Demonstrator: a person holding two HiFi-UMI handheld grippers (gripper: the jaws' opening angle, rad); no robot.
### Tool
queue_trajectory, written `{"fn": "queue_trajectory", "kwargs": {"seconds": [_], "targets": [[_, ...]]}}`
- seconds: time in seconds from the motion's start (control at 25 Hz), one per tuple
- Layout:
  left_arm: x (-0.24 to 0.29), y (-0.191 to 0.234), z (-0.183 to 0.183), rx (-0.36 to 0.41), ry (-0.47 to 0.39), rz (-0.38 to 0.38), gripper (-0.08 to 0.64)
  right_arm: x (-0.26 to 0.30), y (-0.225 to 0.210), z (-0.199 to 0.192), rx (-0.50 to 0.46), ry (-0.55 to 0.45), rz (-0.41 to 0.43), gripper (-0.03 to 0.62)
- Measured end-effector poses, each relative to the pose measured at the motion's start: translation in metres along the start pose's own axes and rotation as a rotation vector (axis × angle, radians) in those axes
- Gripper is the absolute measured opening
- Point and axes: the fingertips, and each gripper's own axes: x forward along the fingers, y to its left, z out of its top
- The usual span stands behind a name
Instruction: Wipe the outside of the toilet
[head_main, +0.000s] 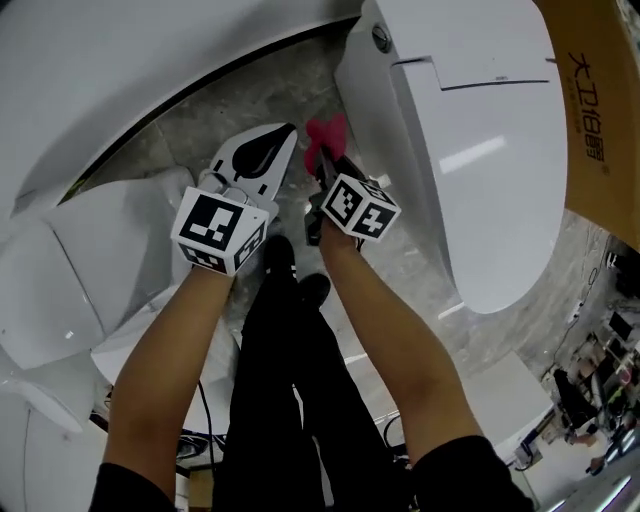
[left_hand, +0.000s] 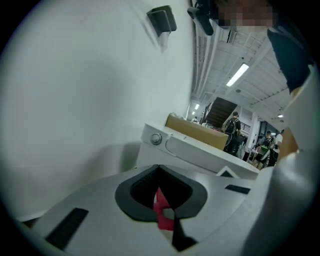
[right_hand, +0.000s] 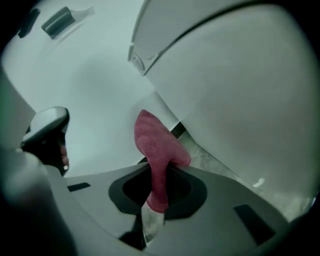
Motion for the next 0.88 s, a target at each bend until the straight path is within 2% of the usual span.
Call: {"fn": "queue_trajectory", "kwargs": {"seconds": [0.16,0.28,0.4,0.52,0.6,0.76,0.88], "targets": [[-0.001,0.027,-0.008,-0.022,-0.019,0.025,0.015,0.076,-0.001,0.025,-0.125,0.011,-0.022,0.066],[-0.007,0.033,-0.015,-0.036,-0.022,0.024,0.015,0.106,-0.01,0.035,-0.164,0.02,-0.039,0.066],[-0.013,0.035,-0.017,-0.032,-0.022,0.02,0.015,0.111,0.004,0.048,-0.194,0.014,0.034,0.066],[-0.028,0.035,-0.016,-0.055,-0.003,0.053,0.015,0.089,0.035,0.044,-0.223,0.033,0.144,0.066],[-0.04,0.034,-0.003,-0.076,-0.006,0.09,0.015,0.063,0.056,0.049,-0.252,0.044,0.19,0.066],[-0.078,0.013,0.05,-0.103,-0.034,0.138,0.015,-0.023,0.101,0.074,-0.286,0.046,0.262,0.066],[-0.114,-0.011,0.103,-0.093,-0.055,0.154,0.015,-0.101,0.152,0.102,-0.374,0.04,0.361,0.066]]}}
